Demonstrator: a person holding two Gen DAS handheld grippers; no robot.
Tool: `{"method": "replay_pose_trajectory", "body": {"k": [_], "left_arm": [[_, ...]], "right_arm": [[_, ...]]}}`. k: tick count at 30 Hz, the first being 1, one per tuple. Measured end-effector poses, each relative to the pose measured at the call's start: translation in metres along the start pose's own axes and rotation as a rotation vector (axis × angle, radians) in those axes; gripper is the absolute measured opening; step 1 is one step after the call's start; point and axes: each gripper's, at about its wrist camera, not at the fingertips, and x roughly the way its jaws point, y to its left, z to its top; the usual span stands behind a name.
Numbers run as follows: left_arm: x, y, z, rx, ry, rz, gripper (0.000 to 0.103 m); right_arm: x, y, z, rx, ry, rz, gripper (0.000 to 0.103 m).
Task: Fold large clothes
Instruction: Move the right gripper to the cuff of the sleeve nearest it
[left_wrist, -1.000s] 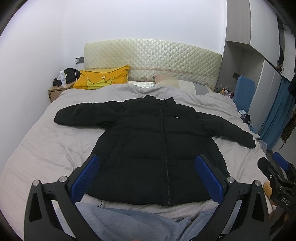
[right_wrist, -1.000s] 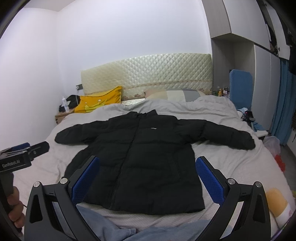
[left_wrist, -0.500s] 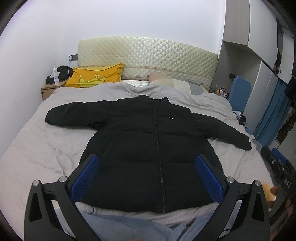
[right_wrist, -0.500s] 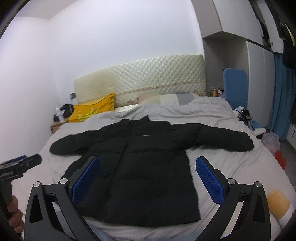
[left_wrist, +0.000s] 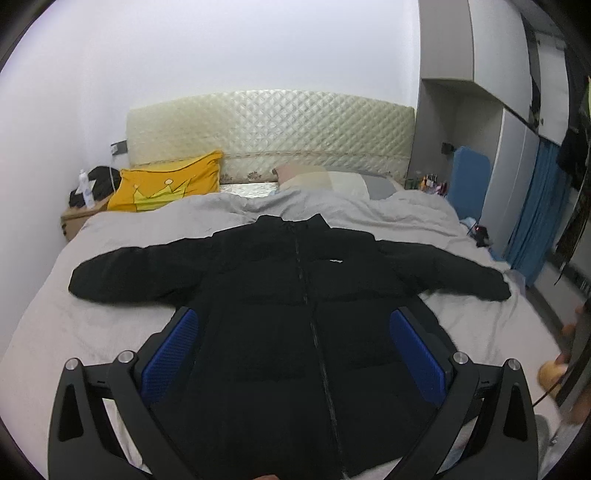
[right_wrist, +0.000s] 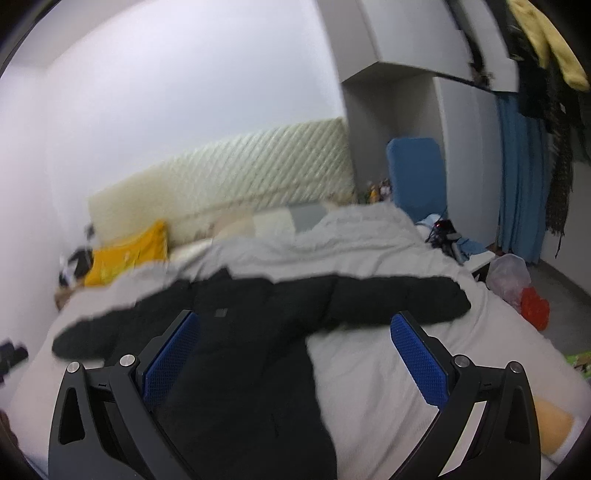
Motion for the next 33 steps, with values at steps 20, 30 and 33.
{"method": "replay_pose_trajectory", "body": {"k": [20,30,33], "left_arm": [[0.112,0.022,-0.024,-0.048,0.067,-0.006,0.103],[0.134,0.013,-0.030,-0.058,0.097,-0.013,0.103],[0.143,0.011,-0.032,-0.060,0.111,-0.012,0.103]], "right_arm": [[0.182,-0.167,-0.026,0.094,0.170,-0.189,0.103],[0.236,-0.262,-0.071,0.365,0.246,-0.119,0.103],[0.251,-0.283,-0.083,0.449,0.266,-0.096,0.102]]}}
